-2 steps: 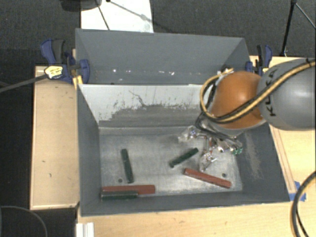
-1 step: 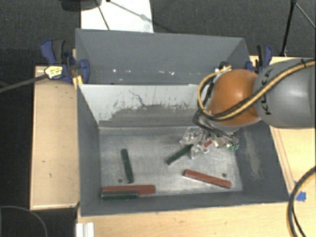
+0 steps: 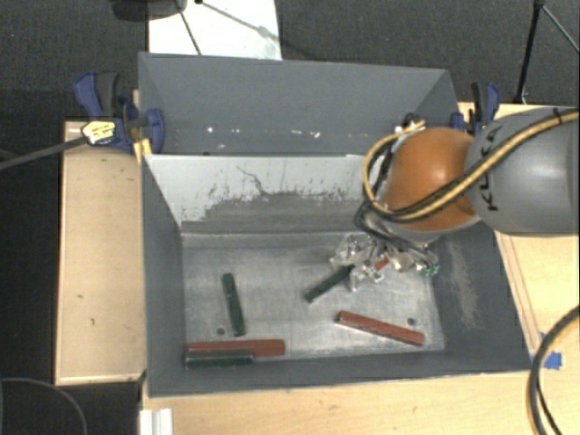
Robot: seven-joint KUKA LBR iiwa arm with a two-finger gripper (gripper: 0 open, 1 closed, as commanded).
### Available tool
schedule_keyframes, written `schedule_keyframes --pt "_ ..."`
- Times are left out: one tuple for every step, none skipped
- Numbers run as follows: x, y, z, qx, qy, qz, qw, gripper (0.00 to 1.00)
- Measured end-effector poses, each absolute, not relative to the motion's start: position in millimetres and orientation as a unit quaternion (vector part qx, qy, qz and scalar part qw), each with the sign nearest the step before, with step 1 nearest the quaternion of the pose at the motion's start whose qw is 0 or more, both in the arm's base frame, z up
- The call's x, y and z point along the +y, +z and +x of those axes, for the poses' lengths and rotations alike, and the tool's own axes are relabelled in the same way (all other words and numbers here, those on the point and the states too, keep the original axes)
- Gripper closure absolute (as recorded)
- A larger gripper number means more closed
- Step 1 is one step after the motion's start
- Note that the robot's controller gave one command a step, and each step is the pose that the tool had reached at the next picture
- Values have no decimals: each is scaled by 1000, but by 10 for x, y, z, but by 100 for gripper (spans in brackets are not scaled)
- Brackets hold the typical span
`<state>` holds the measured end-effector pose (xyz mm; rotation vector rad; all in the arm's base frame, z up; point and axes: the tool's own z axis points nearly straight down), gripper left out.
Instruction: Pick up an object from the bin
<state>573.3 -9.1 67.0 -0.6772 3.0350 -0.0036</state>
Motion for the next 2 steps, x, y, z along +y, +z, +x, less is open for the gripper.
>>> schedule_keyframes --pt "-89 691 5738 976 -1 -217 15 100" --pt "-87 713 5750 976 -1 -217 12 100"
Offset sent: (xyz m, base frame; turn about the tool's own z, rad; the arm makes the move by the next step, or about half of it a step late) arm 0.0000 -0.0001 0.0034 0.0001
